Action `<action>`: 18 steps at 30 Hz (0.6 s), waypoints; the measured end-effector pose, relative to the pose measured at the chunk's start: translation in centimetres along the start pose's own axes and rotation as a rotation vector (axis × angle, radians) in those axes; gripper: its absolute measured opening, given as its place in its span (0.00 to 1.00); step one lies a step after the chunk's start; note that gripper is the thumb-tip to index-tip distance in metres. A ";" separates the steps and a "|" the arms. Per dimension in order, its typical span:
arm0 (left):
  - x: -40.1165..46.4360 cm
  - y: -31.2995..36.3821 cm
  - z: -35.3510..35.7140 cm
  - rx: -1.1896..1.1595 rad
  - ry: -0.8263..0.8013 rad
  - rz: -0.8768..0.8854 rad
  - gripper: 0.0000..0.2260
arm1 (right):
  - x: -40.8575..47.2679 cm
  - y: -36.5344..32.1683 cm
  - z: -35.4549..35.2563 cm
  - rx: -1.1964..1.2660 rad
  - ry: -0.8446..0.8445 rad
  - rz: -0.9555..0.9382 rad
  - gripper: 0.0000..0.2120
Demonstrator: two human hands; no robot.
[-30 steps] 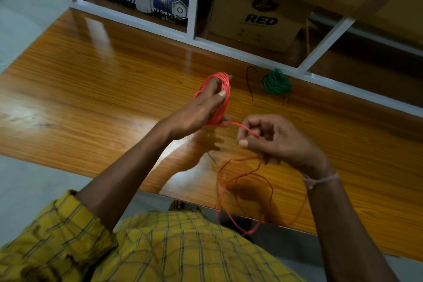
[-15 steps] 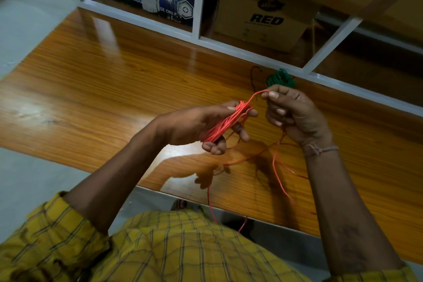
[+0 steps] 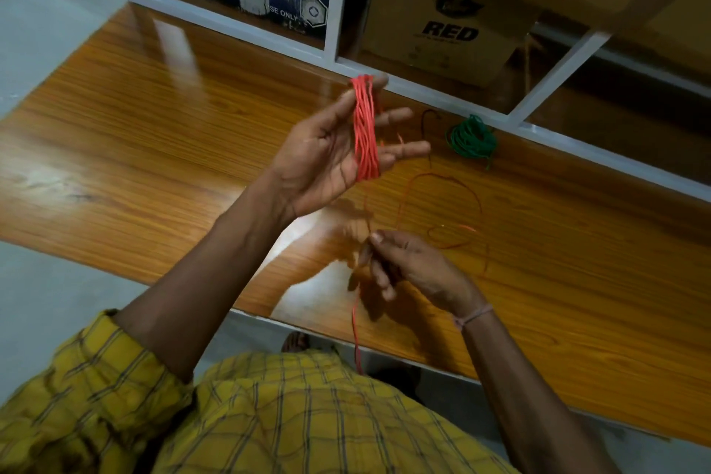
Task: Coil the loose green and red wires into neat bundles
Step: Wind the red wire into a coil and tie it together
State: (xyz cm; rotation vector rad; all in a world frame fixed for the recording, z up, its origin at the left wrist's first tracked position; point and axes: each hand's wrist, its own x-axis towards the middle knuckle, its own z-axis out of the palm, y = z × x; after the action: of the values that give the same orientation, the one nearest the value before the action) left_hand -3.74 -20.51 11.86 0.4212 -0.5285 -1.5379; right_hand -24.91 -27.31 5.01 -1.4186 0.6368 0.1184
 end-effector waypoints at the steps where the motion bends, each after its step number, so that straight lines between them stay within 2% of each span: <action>1: 0.4 0.1 -0.1 0.028 0.071 0.032 0.22 | -0.5 -0.1 0.4 -0.022 -0.042 0.010 0.21; 3: 1.0 0.0 -0.4 0.193 0.201 0.062 0.21 | -1.5 -0.7 0.8 -0.049 -0.108 0.010 0.21; 6: 1.2 -1.0 -0.6 0.554 0.311 0.025 0.21 | -3.2 -2.5 0.5 -0.077 -0.190 -0.001 0.16; 9: 0.7 -2.4 -1.5 0.931 0.330 -0.037 0.23 | -4.6 -4.9 -0.5 -0.099 -0.300 -0.022 0.12; 11: 0.1 -3.1 -2.1 1.076 0.296 -0.091 0.24 | -5.4 -6.3 -1.6 -0.124 -0.316 -0.046 0.11; 14: -0.5 -3.5 -2.1 1.091 0.229 -0.165 0.23 | -6.3 -8.3 -3.5 -0.142 -0.266 -0.129 0.13; 18: -1.4 -3.2 -1.1 0.932 0.122 -0.299 0.20 | -6.4 -10.3 -6.2 -0.059 -0.170 -0.243 0.10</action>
State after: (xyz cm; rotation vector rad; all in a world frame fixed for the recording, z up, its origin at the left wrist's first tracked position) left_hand -5.69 -19.17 9.05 1.3443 -1.1161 -1.4546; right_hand -27.75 -33.05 16.96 -1.5140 0.3205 0.0646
